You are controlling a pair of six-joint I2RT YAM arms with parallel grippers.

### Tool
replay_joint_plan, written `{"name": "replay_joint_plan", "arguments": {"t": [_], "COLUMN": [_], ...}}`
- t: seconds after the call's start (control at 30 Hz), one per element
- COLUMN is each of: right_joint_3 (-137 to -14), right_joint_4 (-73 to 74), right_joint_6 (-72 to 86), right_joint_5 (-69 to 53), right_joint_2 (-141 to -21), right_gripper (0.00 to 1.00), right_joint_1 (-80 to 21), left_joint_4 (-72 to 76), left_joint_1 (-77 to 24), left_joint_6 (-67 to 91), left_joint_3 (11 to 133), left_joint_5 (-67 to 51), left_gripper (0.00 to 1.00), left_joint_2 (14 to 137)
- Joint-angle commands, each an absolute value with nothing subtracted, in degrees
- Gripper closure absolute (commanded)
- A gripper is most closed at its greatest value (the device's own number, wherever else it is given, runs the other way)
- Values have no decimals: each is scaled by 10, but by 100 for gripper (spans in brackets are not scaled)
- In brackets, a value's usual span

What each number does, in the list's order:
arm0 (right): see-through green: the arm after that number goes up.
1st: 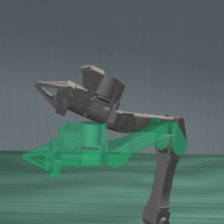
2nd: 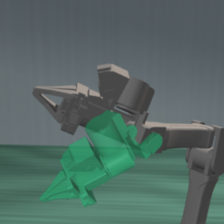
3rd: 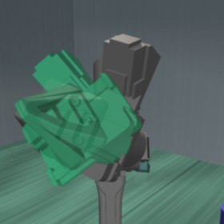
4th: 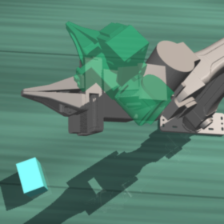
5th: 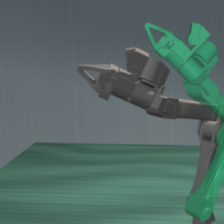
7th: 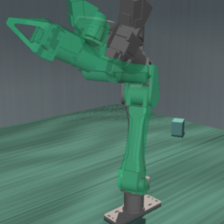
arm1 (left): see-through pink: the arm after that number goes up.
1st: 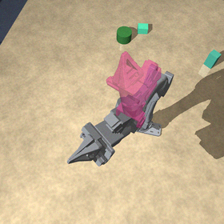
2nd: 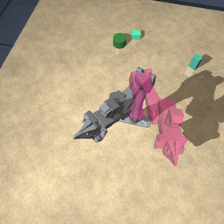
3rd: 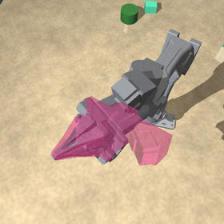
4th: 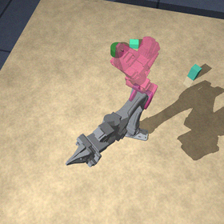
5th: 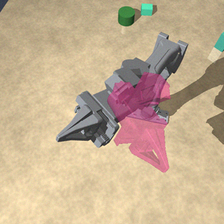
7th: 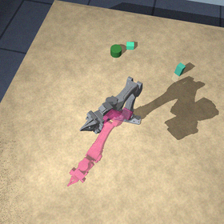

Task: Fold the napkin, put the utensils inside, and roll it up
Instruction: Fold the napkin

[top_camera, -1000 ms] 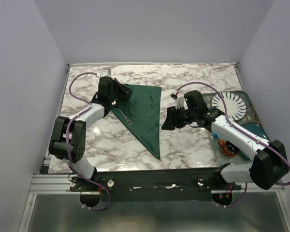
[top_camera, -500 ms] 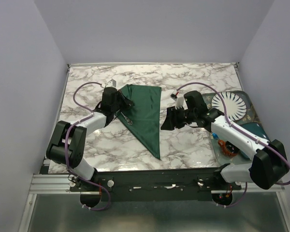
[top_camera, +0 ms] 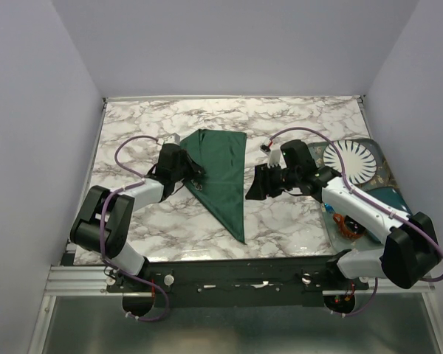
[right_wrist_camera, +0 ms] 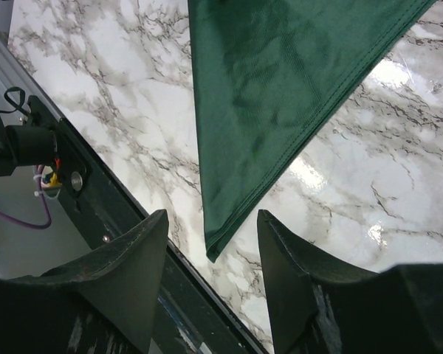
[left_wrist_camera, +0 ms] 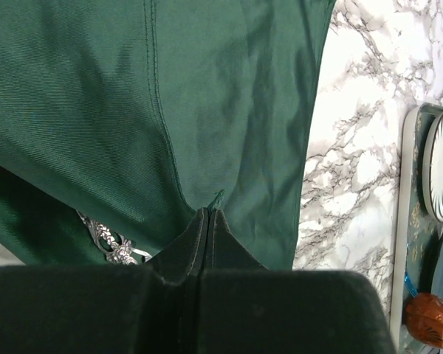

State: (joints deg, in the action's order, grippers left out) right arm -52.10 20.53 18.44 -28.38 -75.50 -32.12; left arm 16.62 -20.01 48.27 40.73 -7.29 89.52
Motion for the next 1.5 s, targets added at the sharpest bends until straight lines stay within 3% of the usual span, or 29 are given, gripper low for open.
{"name": "replay_joint_plan", "arguments": {"t": [0.0, 1.0, 1.1, 1.27, 1.47], "right_joint_3": [-512, -504, -503, -502, -500], "right_joint_4": [191, 175, 174, 173, 174], "right_joint_6": [189, 196, 198, 196, 192], "right_joint_5": [-300, -322, -323, -322, -299], "right_joint_2": [-763, -779, -780, -789, -780], "right_gripper": [40, 40, 40, 40, 40], "right_joint_1": [-317, -317, -318, -317, -316], "left_joint_4": [178, 193, 191, 156, 81], "left_joint_1": [-205, -205, -206, -206, -206], "left_joint_6": [483, 483, 485, 468, 410], "left_joint_3": [390, 329, 325, 323, 333], "left_joint_5": [-58, -70, -64, -30, -5], "left_gripper": [99, 89, 83, 54, 43], "left_joint_2": [874, 848, 846, 806, 702]}}
